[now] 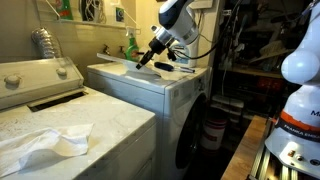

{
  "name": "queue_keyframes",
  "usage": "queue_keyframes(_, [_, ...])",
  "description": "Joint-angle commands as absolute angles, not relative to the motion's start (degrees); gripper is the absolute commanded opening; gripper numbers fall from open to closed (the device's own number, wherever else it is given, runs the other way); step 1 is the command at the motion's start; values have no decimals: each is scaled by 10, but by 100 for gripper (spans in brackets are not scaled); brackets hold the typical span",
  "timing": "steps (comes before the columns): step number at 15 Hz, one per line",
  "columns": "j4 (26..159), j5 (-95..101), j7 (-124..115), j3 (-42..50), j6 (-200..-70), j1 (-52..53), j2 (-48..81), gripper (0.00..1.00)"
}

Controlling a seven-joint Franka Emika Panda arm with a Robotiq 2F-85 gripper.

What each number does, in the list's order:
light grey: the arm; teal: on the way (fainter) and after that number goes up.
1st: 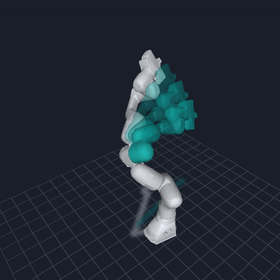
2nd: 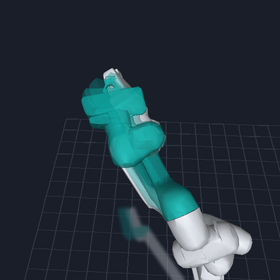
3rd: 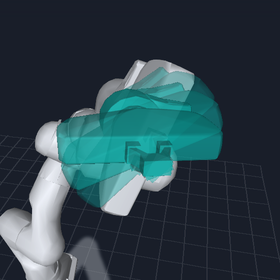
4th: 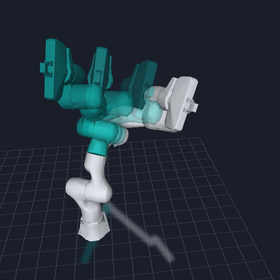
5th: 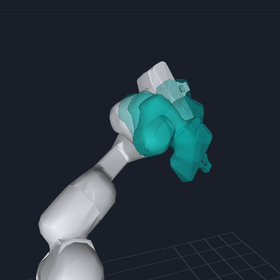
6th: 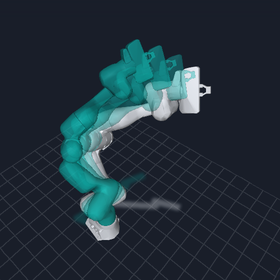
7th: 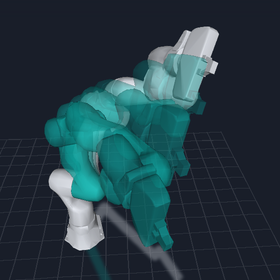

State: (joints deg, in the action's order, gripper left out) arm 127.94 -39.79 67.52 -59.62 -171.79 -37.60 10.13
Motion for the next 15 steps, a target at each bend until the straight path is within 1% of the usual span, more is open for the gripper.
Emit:
queue_keyframes(1, [1304, -442, 717, -634, -1685, -413, 61, 2])
queue_keyframes(8, [1301, -486, 774, -687, -1688, -416, 19, 2])
queue_keyframes(15, [1317, -417, 735, -709, -1668, -389, -63, 2])
